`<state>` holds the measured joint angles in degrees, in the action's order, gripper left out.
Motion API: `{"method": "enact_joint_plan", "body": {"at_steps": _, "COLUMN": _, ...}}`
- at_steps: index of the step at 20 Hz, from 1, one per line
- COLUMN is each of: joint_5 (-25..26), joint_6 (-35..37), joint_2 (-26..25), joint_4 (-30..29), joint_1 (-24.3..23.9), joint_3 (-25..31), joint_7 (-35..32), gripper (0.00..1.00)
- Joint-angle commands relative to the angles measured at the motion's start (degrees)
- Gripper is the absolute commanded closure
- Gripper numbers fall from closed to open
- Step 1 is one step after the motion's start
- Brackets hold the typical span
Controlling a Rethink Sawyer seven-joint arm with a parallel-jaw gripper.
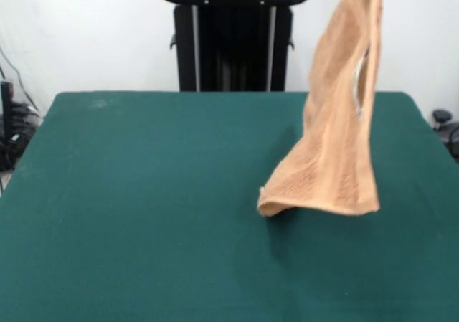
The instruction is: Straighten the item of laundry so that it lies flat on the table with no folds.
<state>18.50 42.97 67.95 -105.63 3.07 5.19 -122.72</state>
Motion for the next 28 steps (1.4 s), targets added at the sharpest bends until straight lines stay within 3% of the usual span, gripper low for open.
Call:
{"method": "enact_joint_plan", "body": {"at_steps": 1, "joint_5": -5.06, "joint_6": 12.24, "joint_2": 3.96, "joint_4": -5.17, "joint_1": 3.77, "joint_3": -0.05, "joint_7": -6.07, "gripper": 1.00}}
{"method": "enact_joint_plan", "body": {"at_steps": 8, "joint_5": -8.34, "joint_6": 16.74, "joint_2": 6.19, "joint_4": -3.66, "joint_1": 5.09, "joint_3": 0.43, "joint_7": -5.59, "gripper": 1.00}}
{"method": "enact_joint_plan", "body": {"at_steps": 15, "joint_5": -11.34, "joint_6": 22.03, "joint_2": 8.56, "joint_4": -2.95, "joint_1": 9.09, "joint_3": 0.42, "joint_7": -9.97, "gripper": 1.00}}
{"method": "enact_joint_plan", "body": {"at_steps": 28, "joint_5": -17.30, "joint_6": 24.31, "joint_2": 8.94, "joint_4": -2.90, "joint_1": 12.89, "joint_3": 0.35, "joint_7": -11.92, "gripper": 1.00}}
